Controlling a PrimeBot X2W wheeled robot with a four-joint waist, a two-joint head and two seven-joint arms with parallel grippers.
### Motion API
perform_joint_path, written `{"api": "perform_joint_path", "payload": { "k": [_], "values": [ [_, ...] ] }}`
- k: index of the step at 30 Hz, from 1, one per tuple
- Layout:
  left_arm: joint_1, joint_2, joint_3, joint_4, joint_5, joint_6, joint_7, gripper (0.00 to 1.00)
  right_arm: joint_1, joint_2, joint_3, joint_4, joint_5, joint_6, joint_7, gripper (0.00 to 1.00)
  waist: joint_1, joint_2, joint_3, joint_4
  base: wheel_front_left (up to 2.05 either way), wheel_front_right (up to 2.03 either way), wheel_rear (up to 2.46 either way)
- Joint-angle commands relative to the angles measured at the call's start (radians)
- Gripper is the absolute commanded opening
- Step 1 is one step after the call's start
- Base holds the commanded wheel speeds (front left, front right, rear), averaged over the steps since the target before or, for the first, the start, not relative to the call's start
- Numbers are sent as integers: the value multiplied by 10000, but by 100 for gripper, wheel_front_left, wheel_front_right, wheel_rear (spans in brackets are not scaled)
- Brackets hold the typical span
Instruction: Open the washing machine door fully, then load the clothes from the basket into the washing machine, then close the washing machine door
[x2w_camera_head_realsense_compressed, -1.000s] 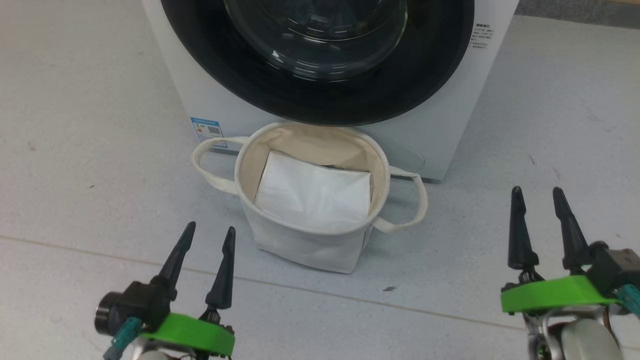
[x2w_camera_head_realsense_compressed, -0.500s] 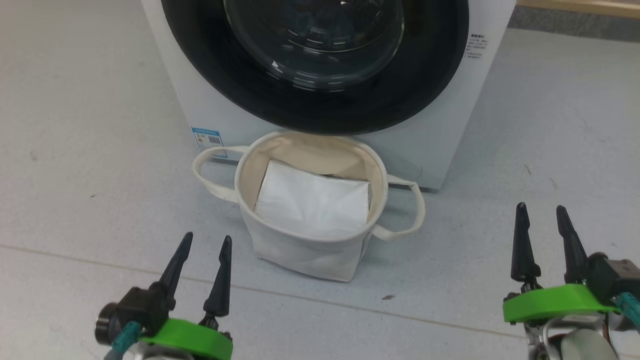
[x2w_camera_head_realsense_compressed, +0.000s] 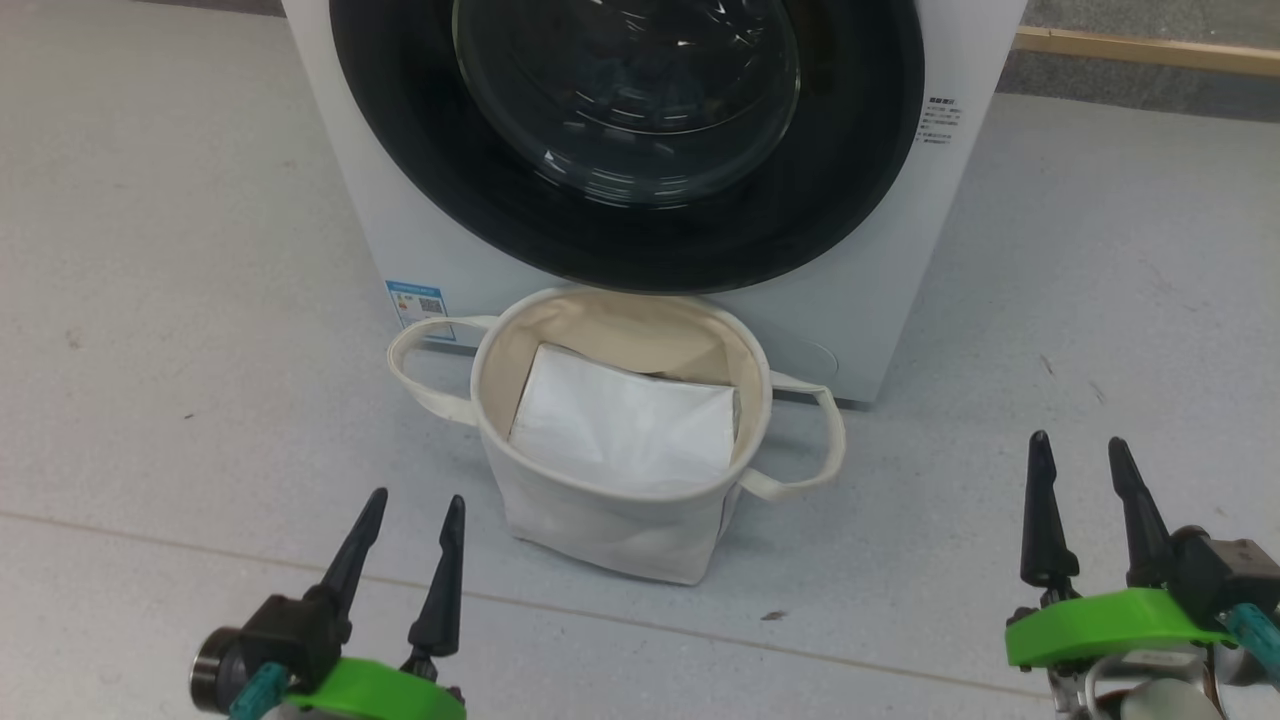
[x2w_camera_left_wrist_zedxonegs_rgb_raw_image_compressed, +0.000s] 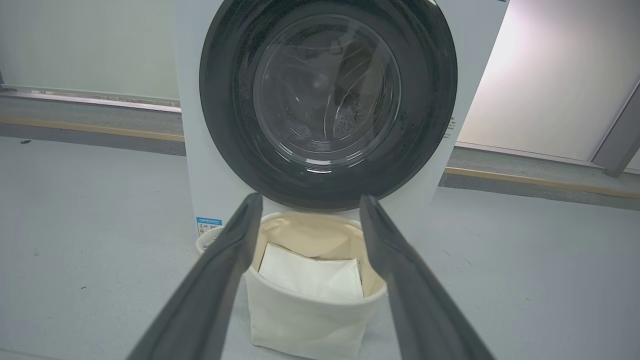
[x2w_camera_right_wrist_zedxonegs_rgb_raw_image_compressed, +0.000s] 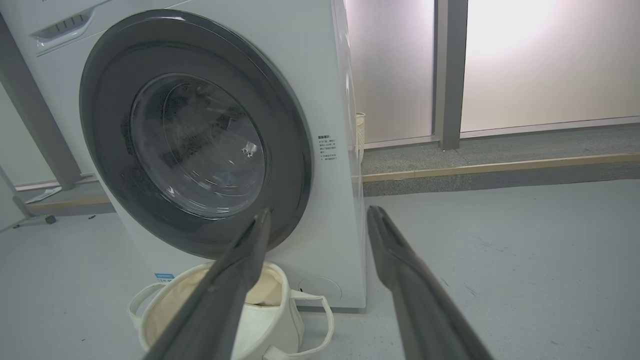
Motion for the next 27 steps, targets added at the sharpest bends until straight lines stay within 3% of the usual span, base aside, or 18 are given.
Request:
{"api": "perform_joint_path", "payload": {
  "k": [1,25,26,27],
  "values": [
    [-187,45,395,-279,94,-55,-57,100,-186,-32,231,-278,37,-4,21,100,1,0,-9,6,0,0,0],
    [-209,35,491,-55,-4,-55,-57,100,-201,-32,293,-29,129,-4,21,100,1,0,-175,102,0,0,0],
    [35,-29,184,249,31,0,0,0,80,4,40,245,98,0,0,0,1,0,-175,102,0,0,0],
    [38,-31,177,309,26,13,4,0,79,8,41,312,103,0,-1,0,1,0,-175,103,0,0,0]
  ]
}}
